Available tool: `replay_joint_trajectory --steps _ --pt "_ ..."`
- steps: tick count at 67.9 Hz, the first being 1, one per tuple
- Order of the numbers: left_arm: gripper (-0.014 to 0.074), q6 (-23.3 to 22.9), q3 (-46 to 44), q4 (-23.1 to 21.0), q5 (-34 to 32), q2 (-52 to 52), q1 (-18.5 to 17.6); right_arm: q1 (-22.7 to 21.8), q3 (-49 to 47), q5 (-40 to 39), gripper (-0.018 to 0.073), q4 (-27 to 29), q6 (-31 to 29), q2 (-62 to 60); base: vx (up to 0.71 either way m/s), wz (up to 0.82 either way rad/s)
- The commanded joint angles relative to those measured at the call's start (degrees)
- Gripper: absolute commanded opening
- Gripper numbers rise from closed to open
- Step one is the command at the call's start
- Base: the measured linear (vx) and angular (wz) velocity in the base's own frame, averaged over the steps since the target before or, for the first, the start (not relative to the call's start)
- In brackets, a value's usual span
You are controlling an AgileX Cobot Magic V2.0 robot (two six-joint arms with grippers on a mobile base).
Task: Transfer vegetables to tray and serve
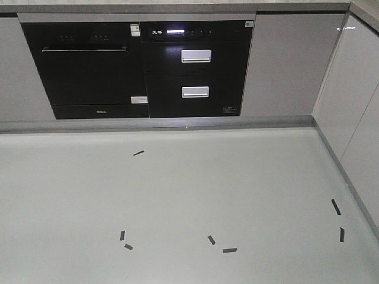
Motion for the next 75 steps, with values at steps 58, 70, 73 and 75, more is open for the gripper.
replay_joint_trajectory --steps 58,70,73,75 --pt "-0.0006 -0.42 1.31 -0.49 -4.02 -0.87 0.01 0.01 0.94 -4.3 -0.0003 -0.7 -0.2 -0.39 0.0 0.0" --pt "-0.0006 -0.42 1.31 -0.49 -4.02 -0.87 0.01 0.01 0.94 -4.3 -0.0003 -0.7 -0.2 -0.39 0.0 0.0" --pt "-0.0006 -0.42 1.31 -0.49 -4.02 -0.87 0.01 0.01 0.94 -4.3 -0.0003 -0.7 -0.2 -0.39 0.01 0.0" --pt "-0.0006 -0.42 1.31 -0.49 -4.02 -0.87 0.01 0.01 0.94 -4.3 -0.0003 -0.7 -0.2 -0.39 0.01 0.01"
